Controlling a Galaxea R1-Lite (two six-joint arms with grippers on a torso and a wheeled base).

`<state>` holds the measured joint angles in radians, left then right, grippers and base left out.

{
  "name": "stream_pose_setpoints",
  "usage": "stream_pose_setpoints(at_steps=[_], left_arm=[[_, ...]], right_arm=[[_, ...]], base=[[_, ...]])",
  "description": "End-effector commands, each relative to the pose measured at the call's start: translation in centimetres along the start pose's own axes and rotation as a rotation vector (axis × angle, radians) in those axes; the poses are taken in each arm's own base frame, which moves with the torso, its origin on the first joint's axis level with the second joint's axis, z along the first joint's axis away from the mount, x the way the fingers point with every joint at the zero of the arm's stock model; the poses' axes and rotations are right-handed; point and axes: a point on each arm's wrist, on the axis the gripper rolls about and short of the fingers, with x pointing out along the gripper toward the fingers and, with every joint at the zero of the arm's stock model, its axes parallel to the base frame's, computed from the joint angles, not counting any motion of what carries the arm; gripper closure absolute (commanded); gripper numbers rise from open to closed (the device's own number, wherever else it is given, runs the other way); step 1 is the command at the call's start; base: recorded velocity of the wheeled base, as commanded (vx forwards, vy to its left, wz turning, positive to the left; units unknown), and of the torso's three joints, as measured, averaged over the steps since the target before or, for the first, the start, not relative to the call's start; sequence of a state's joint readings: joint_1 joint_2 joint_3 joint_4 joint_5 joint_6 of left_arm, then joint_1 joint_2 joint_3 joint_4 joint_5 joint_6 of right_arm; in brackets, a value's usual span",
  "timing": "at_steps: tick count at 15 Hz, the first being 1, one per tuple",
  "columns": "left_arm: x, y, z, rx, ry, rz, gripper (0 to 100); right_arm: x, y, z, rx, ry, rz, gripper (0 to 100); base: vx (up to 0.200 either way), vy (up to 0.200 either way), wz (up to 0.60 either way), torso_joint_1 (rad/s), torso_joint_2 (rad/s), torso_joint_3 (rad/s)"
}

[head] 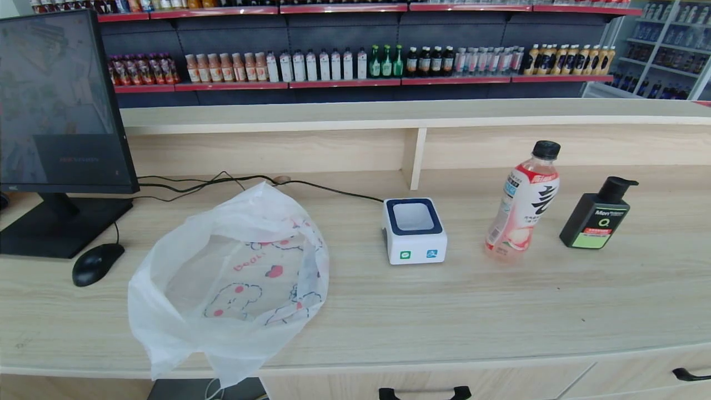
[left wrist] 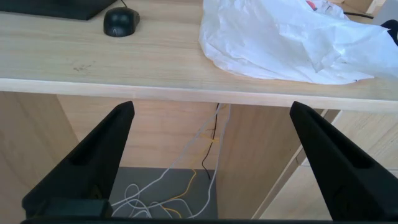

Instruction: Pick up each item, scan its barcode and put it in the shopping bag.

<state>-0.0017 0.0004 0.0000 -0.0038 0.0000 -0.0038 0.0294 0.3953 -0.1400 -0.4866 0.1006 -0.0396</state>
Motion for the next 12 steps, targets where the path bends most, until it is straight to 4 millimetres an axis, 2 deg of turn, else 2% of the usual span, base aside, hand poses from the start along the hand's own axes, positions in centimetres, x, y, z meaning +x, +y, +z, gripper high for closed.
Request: stream_pose_setpoints(at_steps=[1, 2, 4, 6, 9, 11, 12], left_arm=[[0.0, 0.0, 0.0, -0.001, -0.001, 0.0, 0], [0.0, 0.0, 0.0, -0.001, -0.001, 0.0, 0], [0.0, 0.0, 0.0, -0.001, -0.001, 0.0, 0], [0.0, 0.0, 0.0, -0.001, -0.001, 0.0, 0], [0.0, 0.0, 0.0, -0.001, -0.001, 0.0, 0], [0.0, 0.0, 0.0, -0.001, -0.001, 0.0, 0], [0.0, 0.0, 0.0, -0.001, -0.001, 0.0, 0]], right_arm=[[8.8, -0.5, -0.4, 0.009, 0.049, 0.037, 0], [11.2, -0.3, -1.0, 0.023, 0.039, 0.065, 0], [14.9, 0.3, -1.5, 0.035, -0.031, 0.108, 0], [17.2, 1.2, -2.3, 0.041, -0.069, 0.146, 0], [20.0, 3.4, -2.5, 0.074, -0.074, 0.19, 0], [21.1, 5.4, -3.4, 0.09, -0.038, 0.209, 0], [21.4, 5.4, -4.1, 0.089, -0.01, 0.177, 0]], base=[[0.0, 0.0, 0.0, 0.0, 0.0, 0.0], [0.0, 0.0, 0.0, 0.0, 0.0, 0.0], [0.0, 0.0, 0.0, 0.0, 0.0, 0.0], [0.0, 0.0, 0.0, 0.0, 0.0, 0.0], [0.0, 0.0, 0.0, 0.0, 0.0, 0.0], [0.0, 0.0, 0.0, 0.0, 0.0, 0.0], [0.0, 0.0, 0.0, 0.0, 0.0, 0.0]])
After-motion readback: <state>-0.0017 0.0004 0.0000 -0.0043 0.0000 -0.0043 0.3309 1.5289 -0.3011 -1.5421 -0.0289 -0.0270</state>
